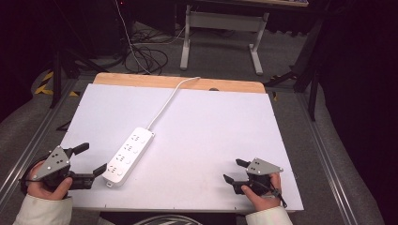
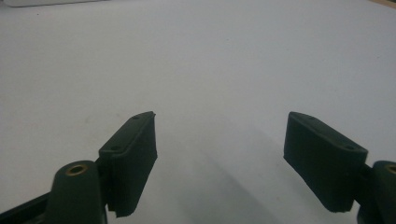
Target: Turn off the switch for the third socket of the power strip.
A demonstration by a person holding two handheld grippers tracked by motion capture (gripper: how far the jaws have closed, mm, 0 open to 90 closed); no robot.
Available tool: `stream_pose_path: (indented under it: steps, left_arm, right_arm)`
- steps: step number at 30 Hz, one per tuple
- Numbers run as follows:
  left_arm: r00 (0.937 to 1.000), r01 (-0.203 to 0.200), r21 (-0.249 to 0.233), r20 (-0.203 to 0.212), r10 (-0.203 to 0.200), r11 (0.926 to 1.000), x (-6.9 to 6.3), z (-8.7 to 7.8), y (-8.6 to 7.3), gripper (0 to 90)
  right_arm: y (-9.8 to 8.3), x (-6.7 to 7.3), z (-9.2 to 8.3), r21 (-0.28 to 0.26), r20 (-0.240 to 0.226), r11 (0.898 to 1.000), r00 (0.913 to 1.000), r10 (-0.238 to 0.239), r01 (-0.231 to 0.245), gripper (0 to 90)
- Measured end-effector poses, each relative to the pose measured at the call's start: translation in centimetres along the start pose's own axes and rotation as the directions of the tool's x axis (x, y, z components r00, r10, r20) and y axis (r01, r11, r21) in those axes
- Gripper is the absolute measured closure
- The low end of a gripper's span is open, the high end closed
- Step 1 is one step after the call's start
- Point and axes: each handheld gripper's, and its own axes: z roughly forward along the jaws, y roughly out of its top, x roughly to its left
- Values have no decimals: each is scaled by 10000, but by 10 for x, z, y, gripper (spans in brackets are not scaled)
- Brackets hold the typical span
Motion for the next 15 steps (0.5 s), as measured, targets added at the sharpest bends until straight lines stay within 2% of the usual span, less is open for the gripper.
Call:
stream_pose_path:
  steps: [2, 4, 5, 9, 10, 13, 15]
  left_arm:
    - [9997, 237, 172, 71, -239, 9996, 2, 0, -5, 71]
    - [9991, 405, 404, -136, -400, 9984, 5, -1, -8, 73]
    - [9979, 642, 380, -108, -638, 9972, 6, -1, -10, 79]
    - [9966, 820, 450, -50, -818, 9956, 9, -2, -16, 79]
    - [9978, 666, 463, -52, -664, 9967, 10, -3, -17, 79]
    - [9975, 703, 375, 95, -707, 9968, 11, -3, -20, 77]
    - [9983, 573, 453, 17, -574, 9973, 11, -3, -23, 77]
  right_arm:
    - [0, 0, 0, 15, 11, 10000, 10000, -8, 8, 259]
    - [0, 0, 0, 20, 11, 10000, 10000, -8, 8, 259]
    - [0, 0, 0, 17, 0, 10000, 10000, -7, 7, 259]
    - [0, 0, 0, 21, -9, 10000, 10000, -10, 10, 259]
    - [0, 0, 0, 20, -13, 10000, 10000, -11, 11, 259]
    - [0, 0, 0, 23, -18, 10000, 10000, -20, 20, 259]
    - [0, 0, 0, 27, -15, 10000, 10000, -22, 22, 259]
